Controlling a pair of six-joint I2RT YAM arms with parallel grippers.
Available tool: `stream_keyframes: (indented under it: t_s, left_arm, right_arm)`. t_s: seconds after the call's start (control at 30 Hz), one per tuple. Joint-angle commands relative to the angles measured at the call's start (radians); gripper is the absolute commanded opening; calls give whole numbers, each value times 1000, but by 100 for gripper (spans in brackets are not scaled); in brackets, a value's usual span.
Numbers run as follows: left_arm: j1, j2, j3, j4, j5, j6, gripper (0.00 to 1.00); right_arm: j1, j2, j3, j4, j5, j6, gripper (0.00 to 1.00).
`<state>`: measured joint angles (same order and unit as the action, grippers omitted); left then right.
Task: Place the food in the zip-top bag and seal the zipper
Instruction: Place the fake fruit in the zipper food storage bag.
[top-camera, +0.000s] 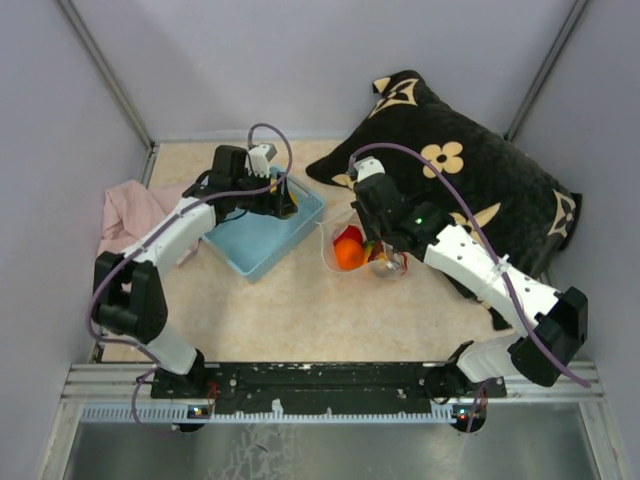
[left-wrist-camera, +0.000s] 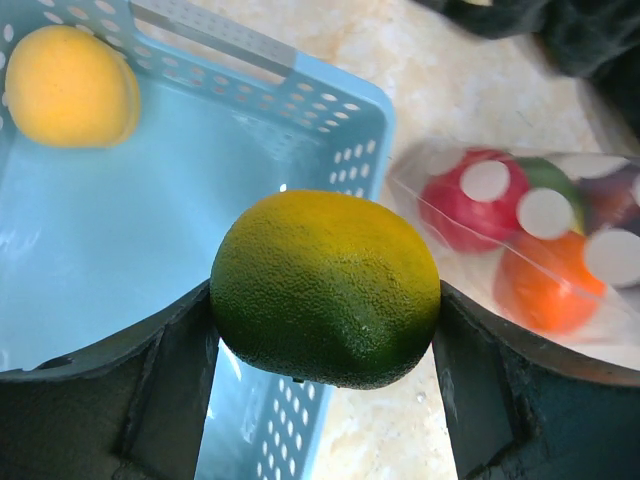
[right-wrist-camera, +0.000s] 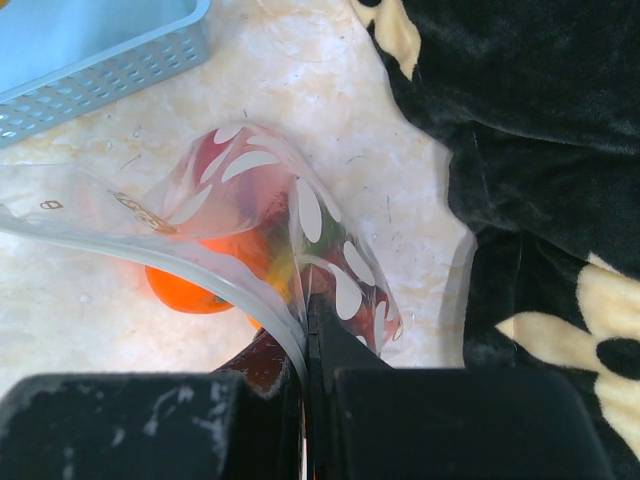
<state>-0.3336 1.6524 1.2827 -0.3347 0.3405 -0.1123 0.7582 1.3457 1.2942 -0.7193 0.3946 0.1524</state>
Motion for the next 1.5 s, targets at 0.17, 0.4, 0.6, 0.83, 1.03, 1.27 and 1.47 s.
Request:
stream_keyframes:
  t_s: [0.17, 0.4, 0.6, 0.83, 1.03, 1.27, 1.47]
  left_arm:
    - [-11, -293, -176, 129, 139, -42, 66]
    - [-68, -461, -263, 216, 159, -36, 66]
    - [-182, -562, -318, 302, 152, 12, 66]
    - [-325, -607, -366, 429, 143, 60, 66]
    - [-396, -552, -368, 504, 134, 72, 66]
    - [-468, -463, -352, 566, 83, 123, 66]
    - [-501, -396, -355, 591, 3, 162, 66]
  right_arm:
    - [-2, -36, 37, 41, 16, -6, 0]
    - [-3, -32, 51, 45, 7, 1, 0]
    - [-3, -24, 57, 46, -6, 6, 0]
    - [-1, -23, 62, 47, -24, 16, 0]
    - [-2, -25, 67, 46, -43, 27, 0]
    - [-2, -29, 85, 34, -62, 38, 0]
    - [-3, -28, 97, 22, -74, 42, 0]
